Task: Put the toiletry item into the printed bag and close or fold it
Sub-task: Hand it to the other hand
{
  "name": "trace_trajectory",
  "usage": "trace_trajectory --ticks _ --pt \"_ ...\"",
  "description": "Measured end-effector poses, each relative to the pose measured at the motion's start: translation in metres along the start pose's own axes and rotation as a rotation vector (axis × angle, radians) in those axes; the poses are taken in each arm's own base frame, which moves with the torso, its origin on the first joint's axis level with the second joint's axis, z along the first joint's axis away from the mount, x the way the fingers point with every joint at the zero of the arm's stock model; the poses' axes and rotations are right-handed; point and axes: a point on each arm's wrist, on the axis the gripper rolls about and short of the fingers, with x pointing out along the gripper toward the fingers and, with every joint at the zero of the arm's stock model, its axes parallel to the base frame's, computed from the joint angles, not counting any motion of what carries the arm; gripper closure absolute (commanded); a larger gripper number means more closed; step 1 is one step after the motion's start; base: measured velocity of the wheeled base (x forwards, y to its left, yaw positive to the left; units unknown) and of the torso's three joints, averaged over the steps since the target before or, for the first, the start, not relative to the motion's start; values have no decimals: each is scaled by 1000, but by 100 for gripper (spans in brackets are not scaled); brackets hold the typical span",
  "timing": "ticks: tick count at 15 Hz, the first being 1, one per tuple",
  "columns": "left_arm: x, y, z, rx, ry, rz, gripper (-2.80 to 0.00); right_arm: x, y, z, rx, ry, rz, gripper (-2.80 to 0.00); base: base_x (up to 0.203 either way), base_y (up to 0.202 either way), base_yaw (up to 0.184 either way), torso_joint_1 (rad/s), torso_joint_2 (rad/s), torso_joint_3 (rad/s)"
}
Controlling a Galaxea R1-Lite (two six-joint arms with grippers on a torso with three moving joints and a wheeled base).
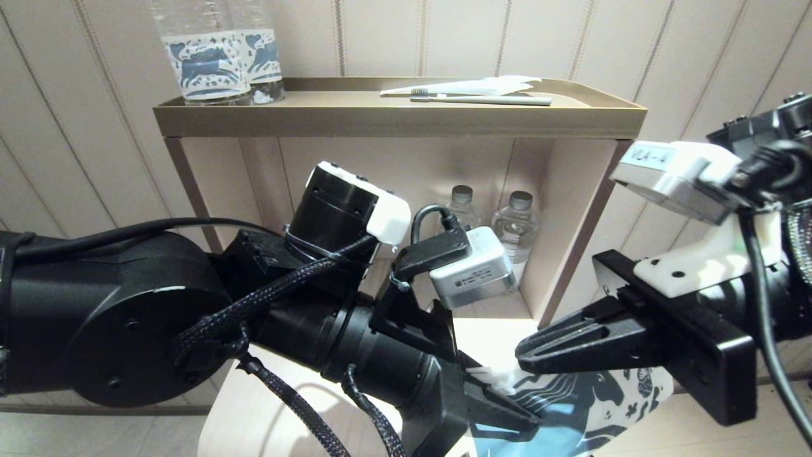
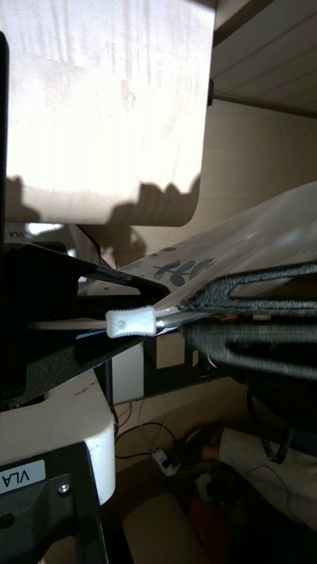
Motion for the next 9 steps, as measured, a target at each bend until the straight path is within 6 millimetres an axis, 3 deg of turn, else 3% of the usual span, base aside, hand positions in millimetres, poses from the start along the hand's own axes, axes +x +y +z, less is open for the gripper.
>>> trace_trajectory --ticks 9 --pt "-4 -1 -2 -3 50 96 0 -3 -6 -3 -29 72 -208 0 0 0 0 0 0 0"
